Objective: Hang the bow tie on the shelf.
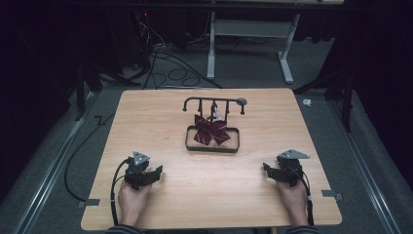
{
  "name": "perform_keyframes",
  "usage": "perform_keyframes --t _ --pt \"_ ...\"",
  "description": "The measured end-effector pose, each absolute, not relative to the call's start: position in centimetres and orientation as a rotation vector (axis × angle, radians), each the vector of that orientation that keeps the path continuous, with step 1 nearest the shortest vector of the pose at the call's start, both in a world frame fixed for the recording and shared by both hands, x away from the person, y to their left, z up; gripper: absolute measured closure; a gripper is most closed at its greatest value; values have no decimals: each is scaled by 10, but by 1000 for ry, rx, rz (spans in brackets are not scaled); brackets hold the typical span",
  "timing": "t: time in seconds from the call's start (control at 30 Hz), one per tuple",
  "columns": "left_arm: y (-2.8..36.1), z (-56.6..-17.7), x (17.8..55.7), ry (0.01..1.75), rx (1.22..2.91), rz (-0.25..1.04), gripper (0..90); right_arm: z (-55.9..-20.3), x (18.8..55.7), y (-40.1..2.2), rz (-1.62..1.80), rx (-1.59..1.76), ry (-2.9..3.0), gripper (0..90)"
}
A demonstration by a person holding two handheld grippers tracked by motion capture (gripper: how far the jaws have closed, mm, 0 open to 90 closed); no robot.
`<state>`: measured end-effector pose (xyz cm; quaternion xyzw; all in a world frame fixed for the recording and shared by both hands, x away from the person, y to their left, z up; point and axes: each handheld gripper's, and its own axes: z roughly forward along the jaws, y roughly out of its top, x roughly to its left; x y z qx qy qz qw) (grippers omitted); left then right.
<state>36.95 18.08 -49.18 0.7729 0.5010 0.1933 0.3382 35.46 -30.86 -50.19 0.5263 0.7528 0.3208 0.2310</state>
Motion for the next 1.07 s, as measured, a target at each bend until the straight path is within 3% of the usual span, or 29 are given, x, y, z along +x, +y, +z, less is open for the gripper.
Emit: perform_keyframes --t 1.07 --pt "174 -507 373 1290 1981 558 353 -502 355 -309 881 1451 2062 357"
